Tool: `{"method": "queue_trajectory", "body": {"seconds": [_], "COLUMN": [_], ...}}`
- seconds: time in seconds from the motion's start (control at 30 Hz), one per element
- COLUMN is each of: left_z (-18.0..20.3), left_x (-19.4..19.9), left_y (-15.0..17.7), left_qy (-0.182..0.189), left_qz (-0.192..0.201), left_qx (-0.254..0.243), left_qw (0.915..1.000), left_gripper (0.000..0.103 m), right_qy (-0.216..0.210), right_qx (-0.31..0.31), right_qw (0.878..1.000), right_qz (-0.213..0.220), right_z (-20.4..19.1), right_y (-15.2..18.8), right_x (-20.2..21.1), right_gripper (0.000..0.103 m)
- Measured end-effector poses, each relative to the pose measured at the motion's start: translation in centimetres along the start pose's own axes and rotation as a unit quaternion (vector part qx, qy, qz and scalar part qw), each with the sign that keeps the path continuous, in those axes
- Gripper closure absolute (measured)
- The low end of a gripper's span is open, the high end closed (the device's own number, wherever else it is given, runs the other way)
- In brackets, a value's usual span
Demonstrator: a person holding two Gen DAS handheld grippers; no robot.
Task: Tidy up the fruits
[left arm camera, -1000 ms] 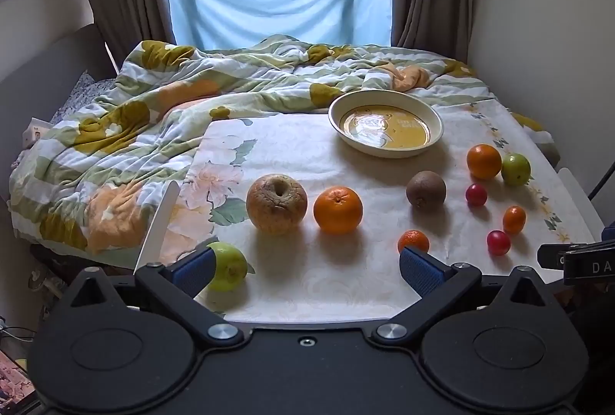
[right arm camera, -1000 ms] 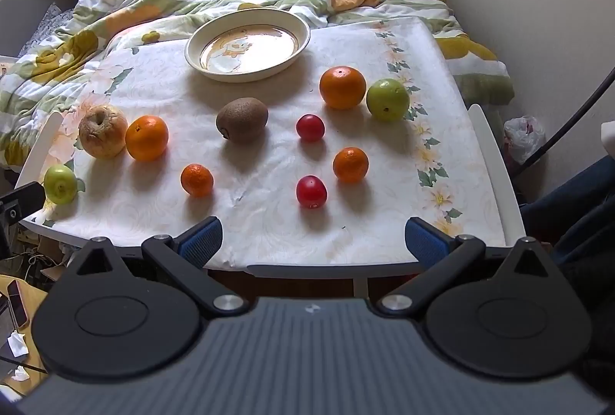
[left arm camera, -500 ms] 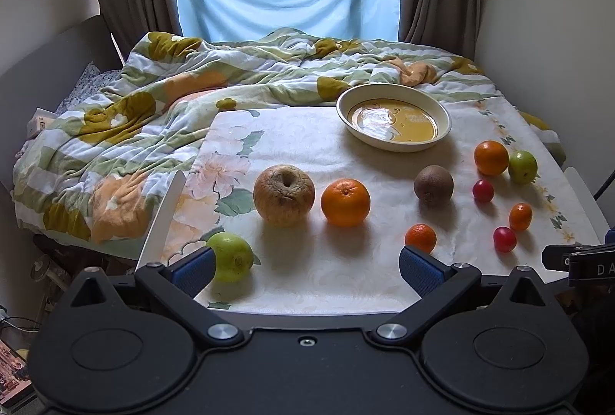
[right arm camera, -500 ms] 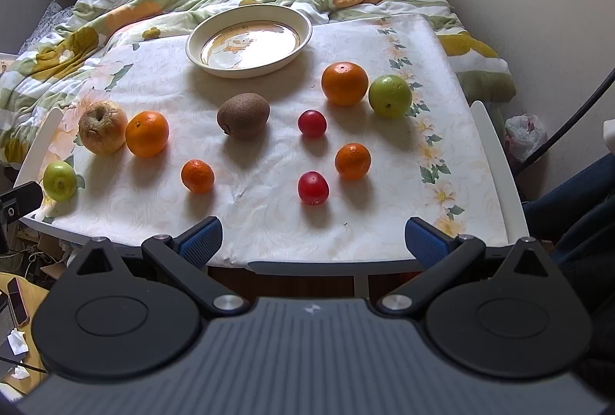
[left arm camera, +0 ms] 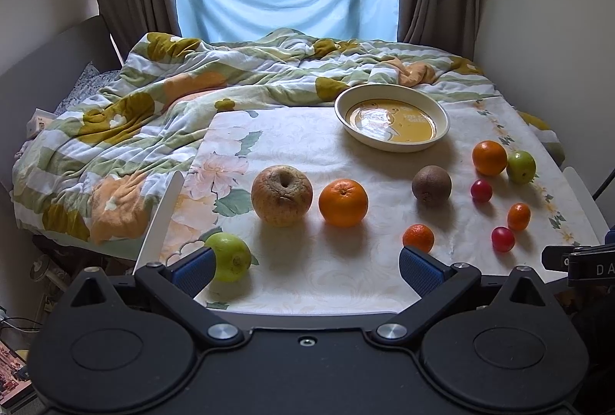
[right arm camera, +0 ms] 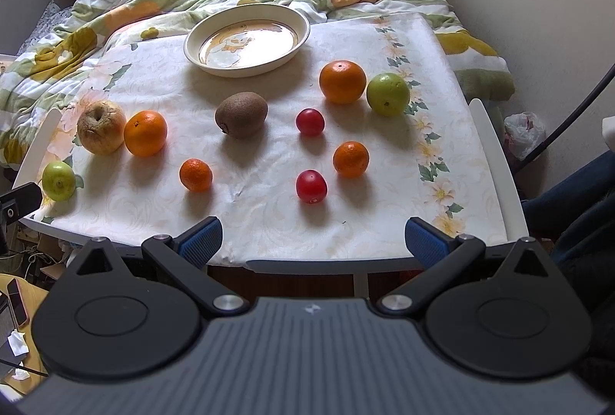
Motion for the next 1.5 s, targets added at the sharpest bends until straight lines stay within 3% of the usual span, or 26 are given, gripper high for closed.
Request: {"method": "queue_trajectory", "body": {"seconds": [1.5], "left_z": [-0.19], "left_x": [0.72], "left_y": [-0.13], "left_qy": [-0.006], "left_qz": [0.004], "left_qx": [0.001], "left_qw": [1.0000], "left_gripper": [0.000], "right_qy": [0.002], "right_qx": [-0.007], "right_qw": [1.000], "right_qz": [0.000], "right_z": [0.62], "right_y": [0.19], "right_x": [0.52], "right_gripper": [0.000]}}
Point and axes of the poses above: each gripper's, at about its wrist camera, not at the fingertips, and x roughly against the way its jaws point, z to its right, y to its underside, the point moved 4 cm from there along -x, roughly the way its jaws point, and after that the axes turned 7 degrees about -y, right-handed, at the moved point
